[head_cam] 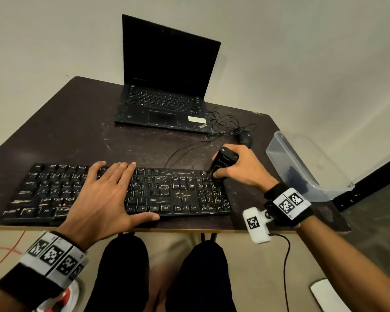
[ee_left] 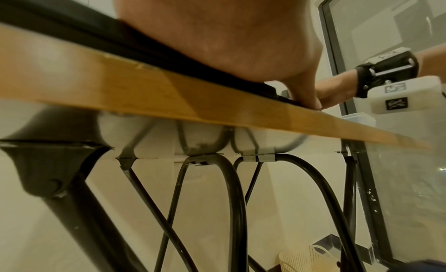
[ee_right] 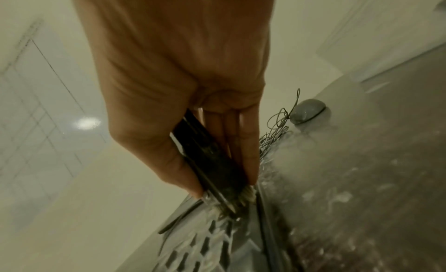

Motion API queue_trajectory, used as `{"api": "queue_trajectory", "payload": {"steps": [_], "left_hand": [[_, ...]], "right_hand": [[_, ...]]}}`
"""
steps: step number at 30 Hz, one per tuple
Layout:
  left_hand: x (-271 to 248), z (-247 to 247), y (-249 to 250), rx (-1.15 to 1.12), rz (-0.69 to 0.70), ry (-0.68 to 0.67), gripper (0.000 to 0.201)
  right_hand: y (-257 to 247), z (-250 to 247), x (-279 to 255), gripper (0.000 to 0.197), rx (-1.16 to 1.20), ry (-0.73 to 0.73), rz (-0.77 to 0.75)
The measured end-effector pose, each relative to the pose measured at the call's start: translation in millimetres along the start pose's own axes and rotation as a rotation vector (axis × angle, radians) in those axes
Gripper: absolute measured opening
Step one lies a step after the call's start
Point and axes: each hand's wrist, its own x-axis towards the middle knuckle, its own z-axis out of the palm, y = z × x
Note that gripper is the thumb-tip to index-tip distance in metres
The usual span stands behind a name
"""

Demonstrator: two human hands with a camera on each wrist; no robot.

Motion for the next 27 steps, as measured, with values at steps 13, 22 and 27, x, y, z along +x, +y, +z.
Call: {"api": "queue_trajectory", "payload": {"steps": [13,22,27], "left_hand": [[0,1,-1,-0.026,-0.007,-0.008,0.130],[-1,1,0,-0.018,-0.007,-0.020,0.132],[-1,0,0,-0.024,-0.014,-0.017,0.132]], "right_hand": [[-3,1,4,0.031,-0.033,-0.004,-0.037],[-8,2,6,0.031,-0.010,0.000,-0.050],[-12,8,9,0.030,-0.029,-0.022,-0.103]]}}
